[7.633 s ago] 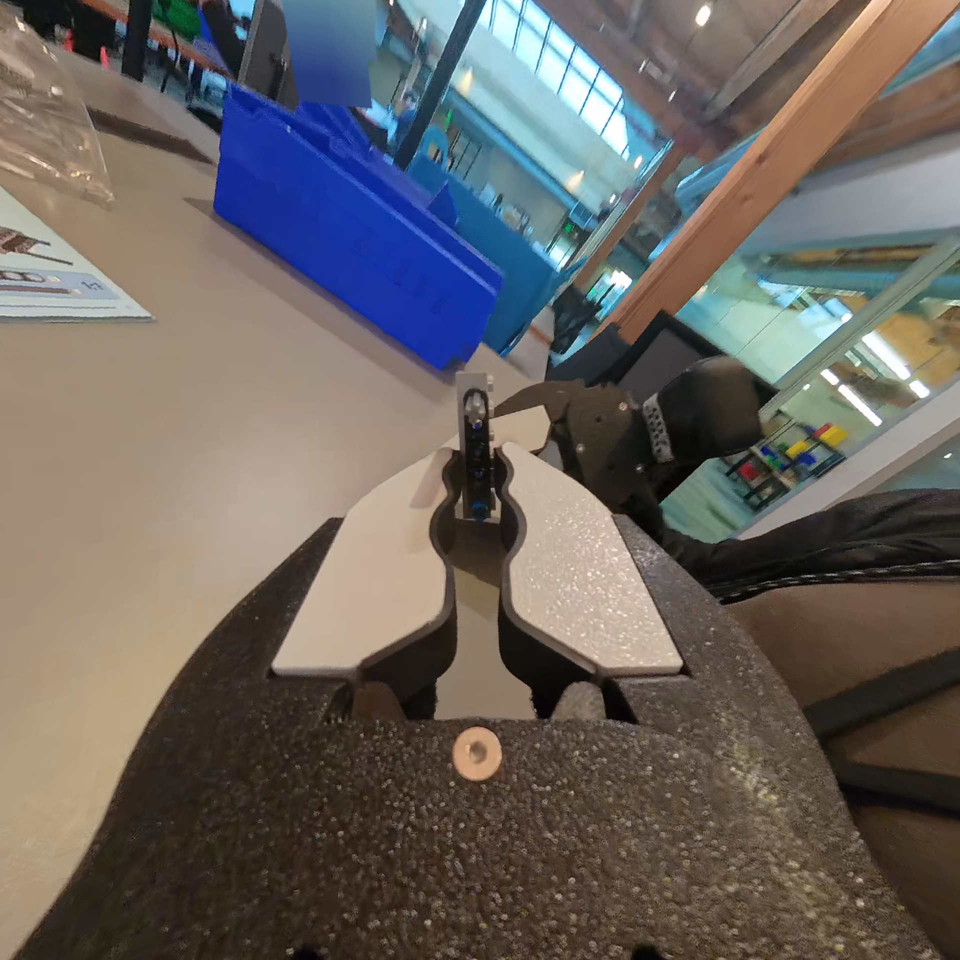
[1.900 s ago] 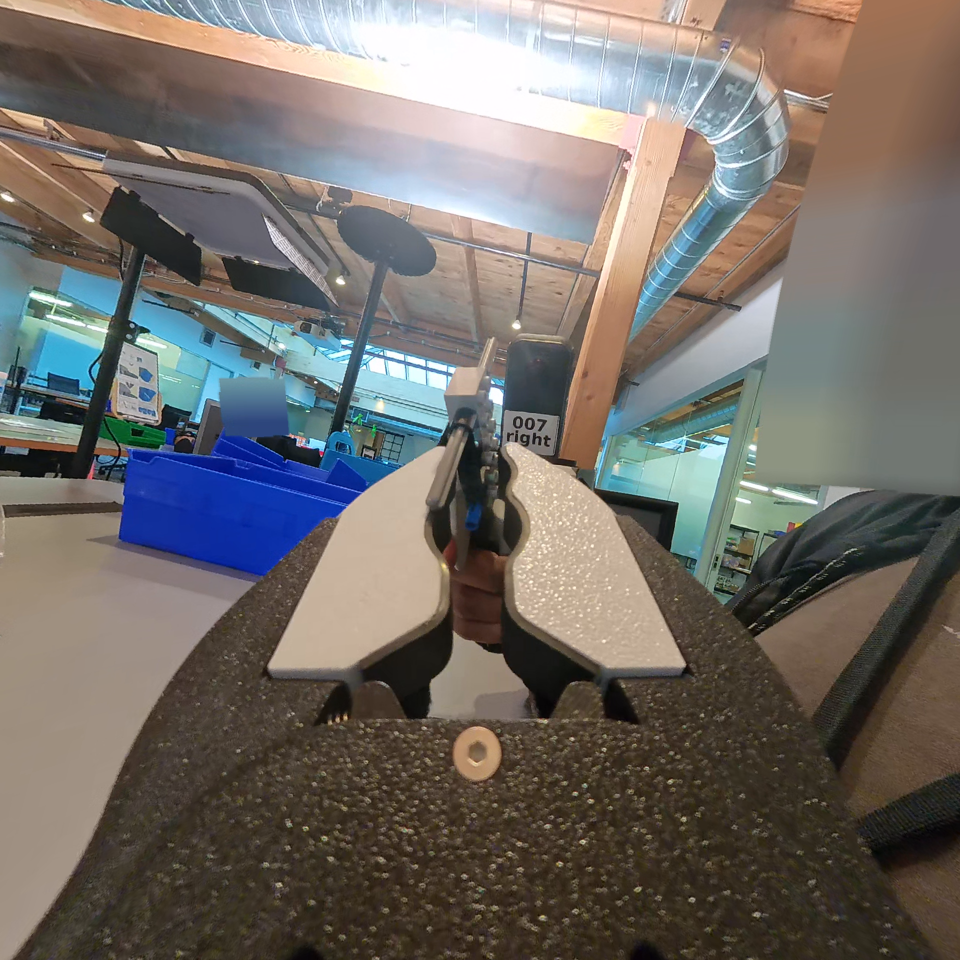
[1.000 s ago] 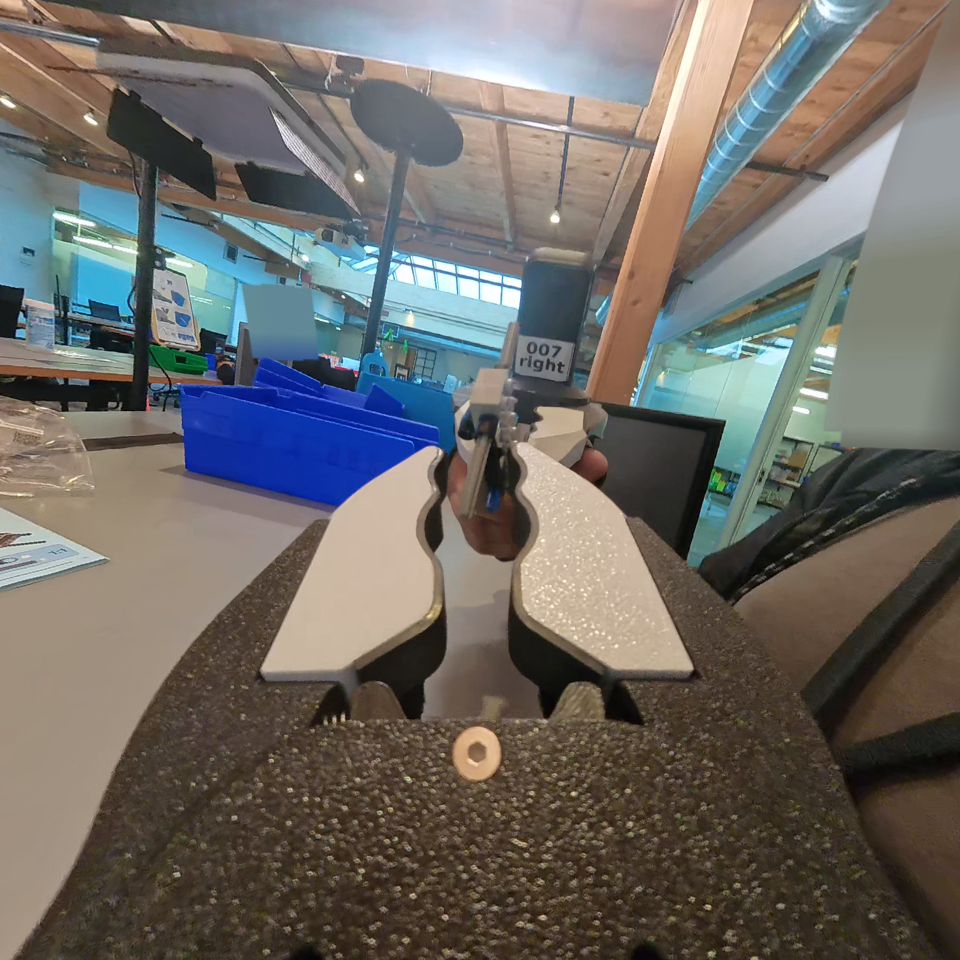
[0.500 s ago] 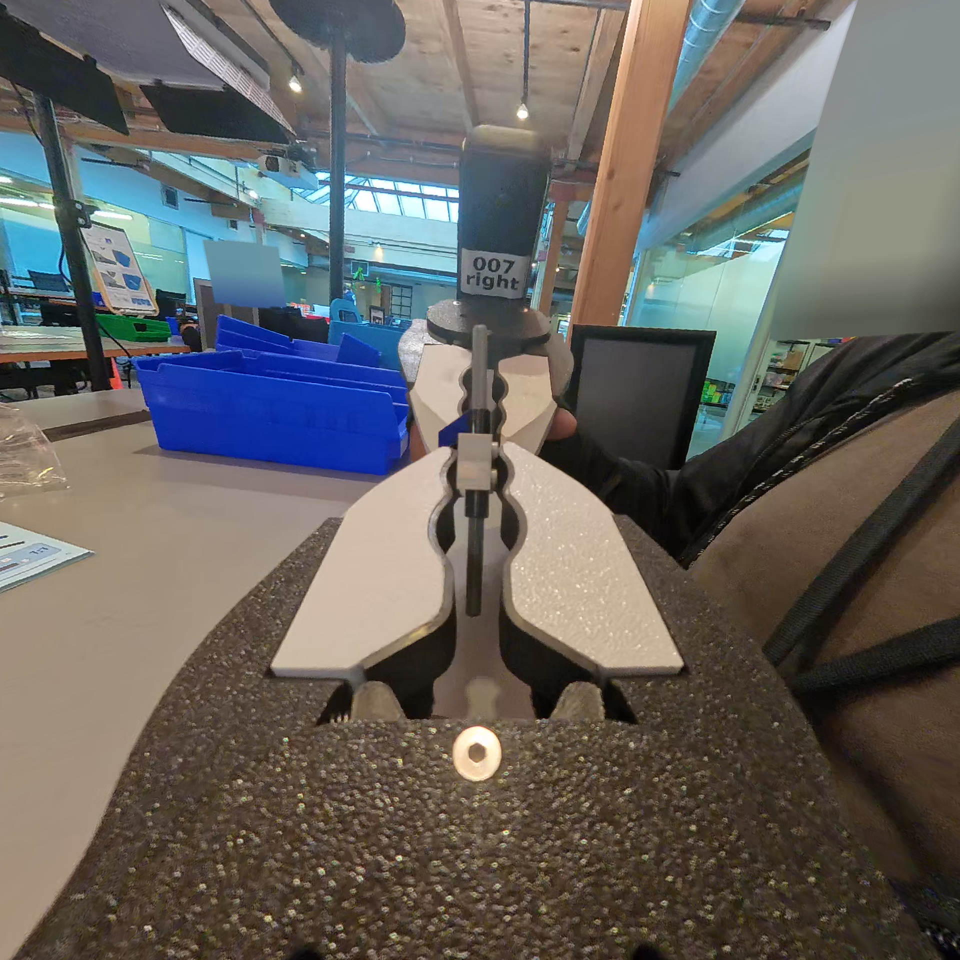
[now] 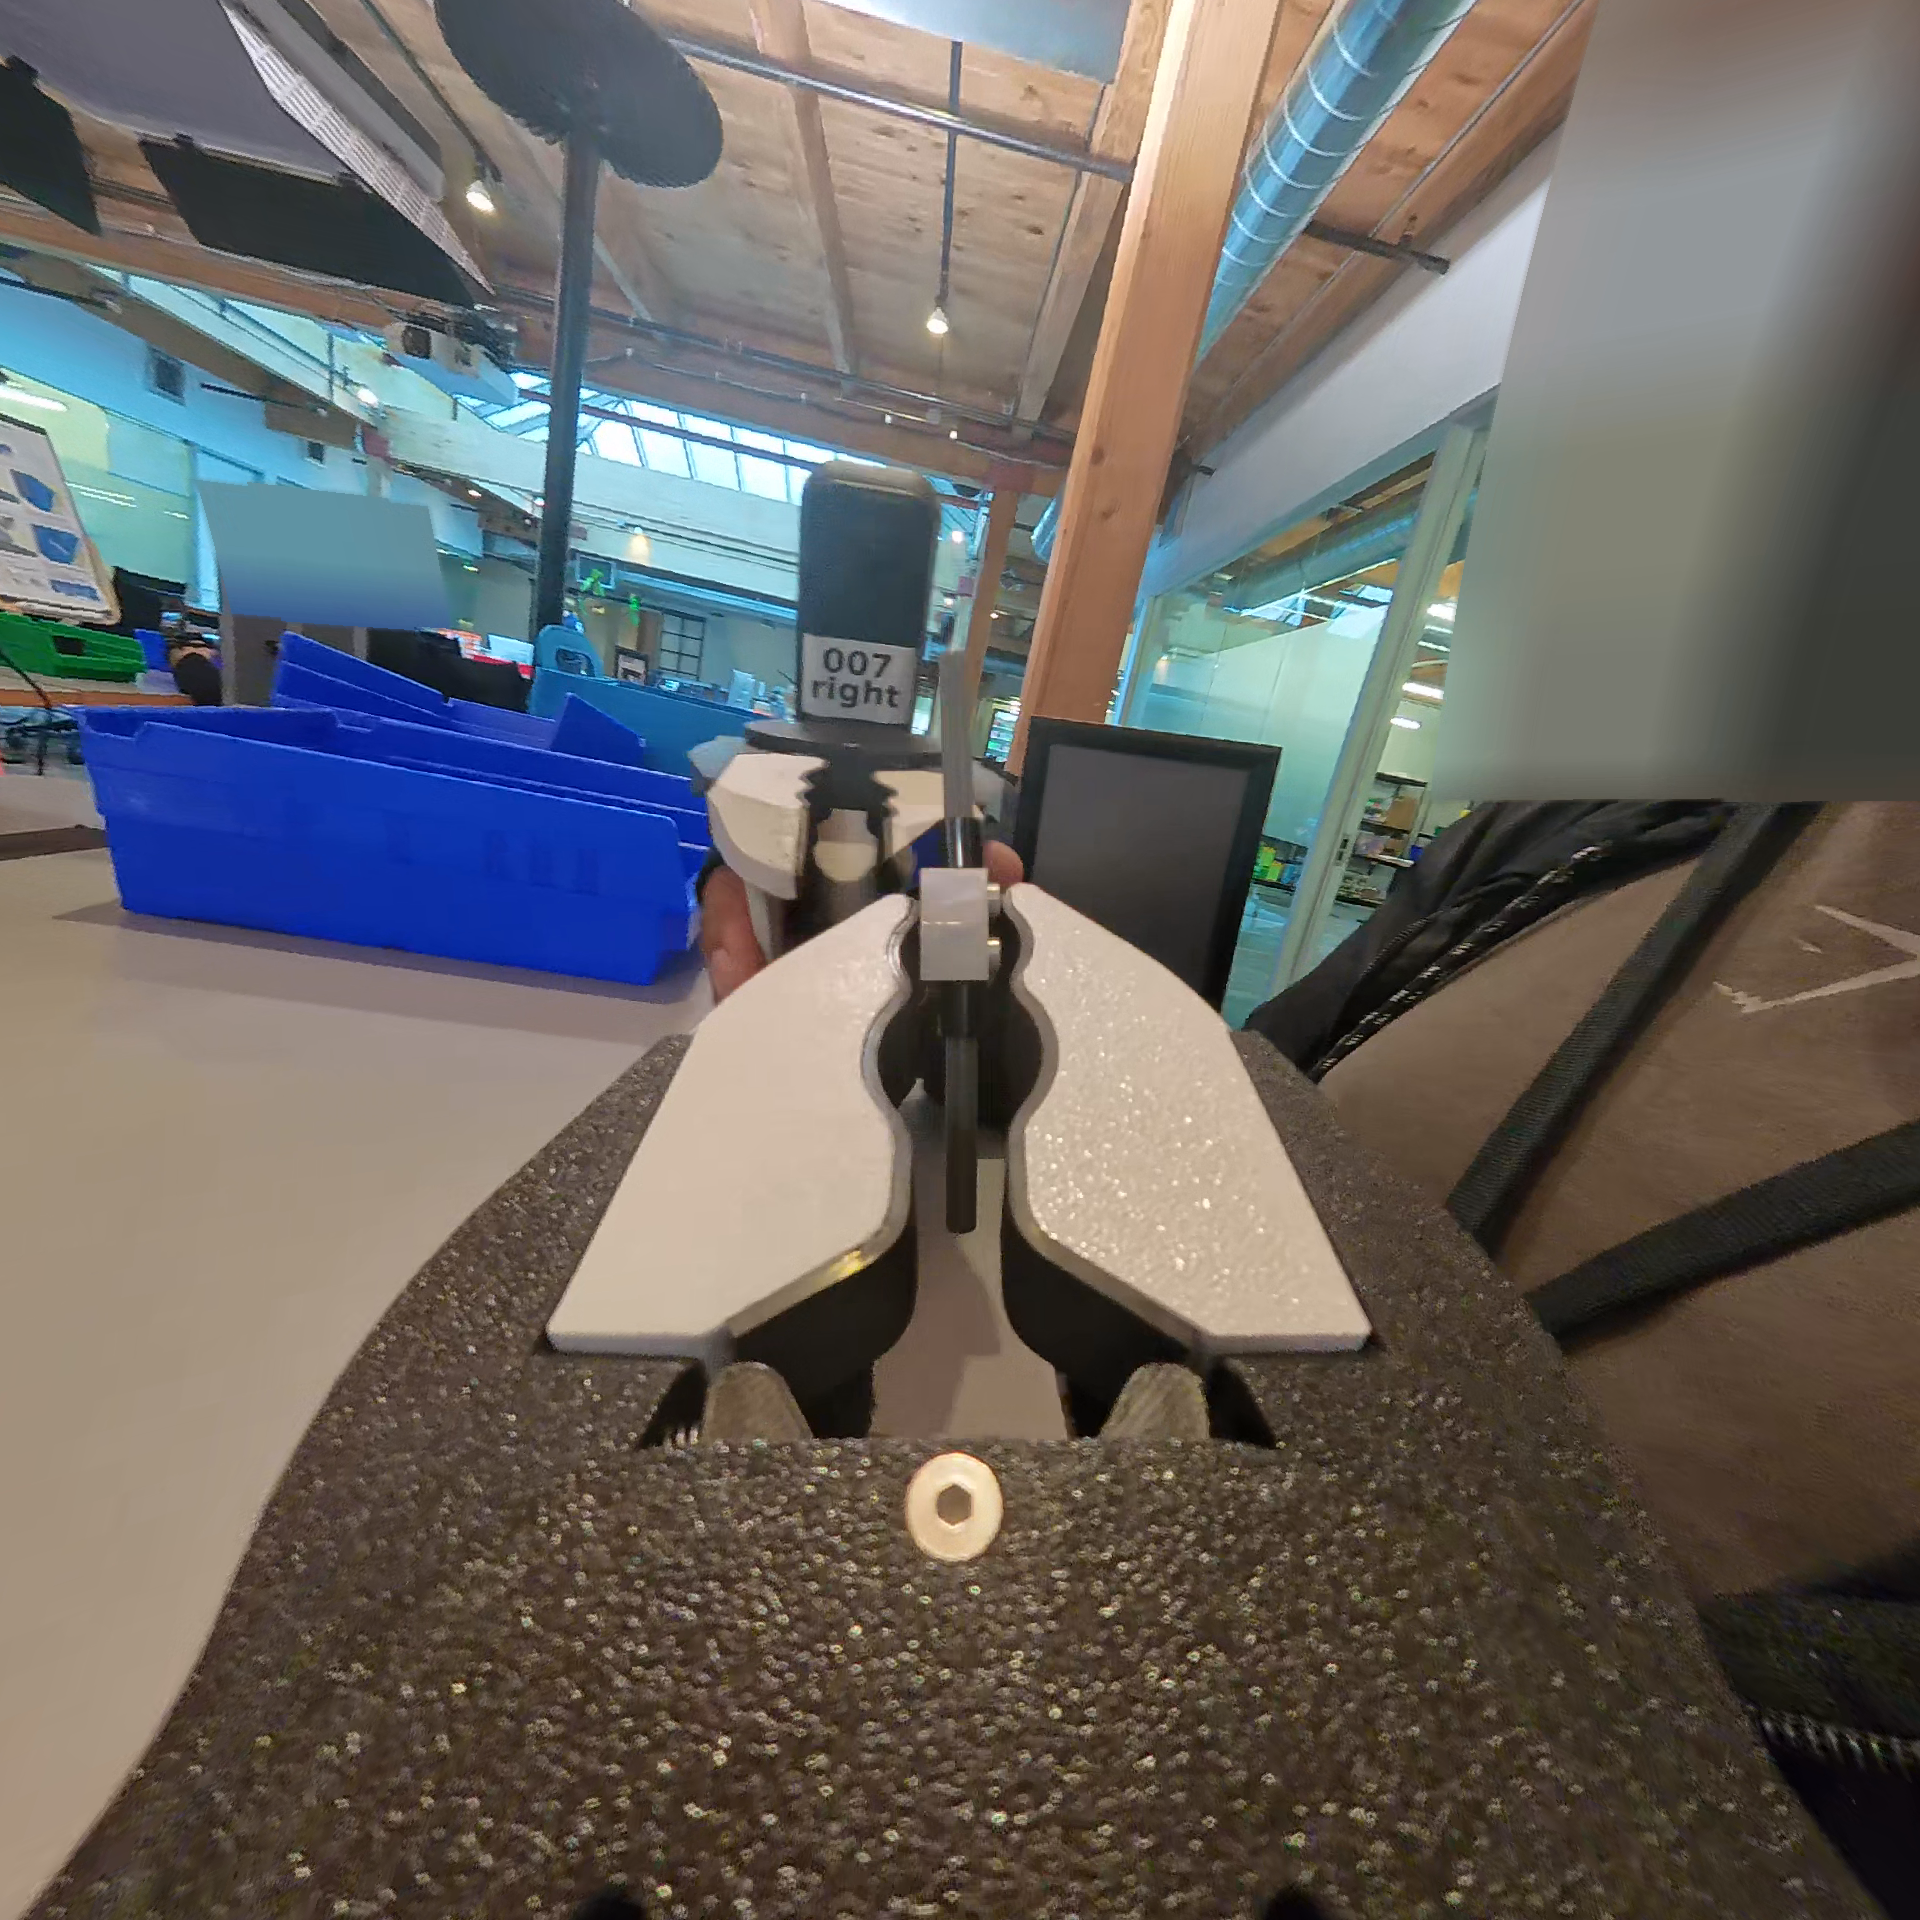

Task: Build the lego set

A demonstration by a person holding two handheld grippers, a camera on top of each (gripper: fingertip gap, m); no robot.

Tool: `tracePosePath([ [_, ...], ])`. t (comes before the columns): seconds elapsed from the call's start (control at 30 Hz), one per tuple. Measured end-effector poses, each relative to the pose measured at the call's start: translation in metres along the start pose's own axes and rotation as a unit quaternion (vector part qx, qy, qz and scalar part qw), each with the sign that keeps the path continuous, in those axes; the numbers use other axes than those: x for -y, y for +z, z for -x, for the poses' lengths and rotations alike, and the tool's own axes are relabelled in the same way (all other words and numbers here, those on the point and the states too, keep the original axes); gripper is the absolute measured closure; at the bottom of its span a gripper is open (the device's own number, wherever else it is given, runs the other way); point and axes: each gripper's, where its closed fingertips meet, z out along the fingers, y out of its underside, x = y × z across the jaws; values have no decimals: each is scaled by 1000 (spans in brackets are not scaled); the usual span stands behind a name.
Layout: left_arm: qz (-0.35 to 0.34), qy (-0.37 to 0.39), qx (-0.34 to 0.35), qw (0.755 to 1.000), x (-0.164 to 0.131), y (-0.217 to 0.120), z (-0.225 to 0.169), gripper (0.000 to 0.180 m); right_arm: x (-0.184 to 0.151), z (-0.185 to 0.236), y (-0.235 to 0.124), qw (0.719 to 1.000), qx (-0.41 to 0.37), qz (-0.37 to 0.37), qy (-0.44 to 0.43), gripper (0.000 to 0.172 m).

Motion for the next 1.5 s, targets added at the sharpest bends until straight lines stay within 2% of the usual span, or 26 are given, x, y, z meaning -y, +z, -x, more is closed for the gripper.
tracePosePath([
  [0.37, 20, -14, -43, 999, -8, 4, -12, 168, 4, 19, 7, 998, 40, -39, 7, 159],
  [0.57, 16, -18, -49, 998, -8, 4, -16, 168, 7, 18, 9, 995, -1, -93, 42, 155],
  [0.83, -43, -48, -65, 996, 12, -5, -19, 168, 14, 6, -9, 975, -80, -188, 85, 155],
  [0.97, -36, -46, -66, 996, 9, -5, -21, 168, 16, 10, 0, 975, -54, -195, 95, 156],
  [1.2, -40, -75, -83, 993, 5, 1, -26, 168, 16, 27, 13, 980, -36, -187, 49, 155],
  [1.5, -28, -82, -93, 992, 0, 5, -29, 168, 14, 29, 15, 982, -39, -182, 43, 155],
])
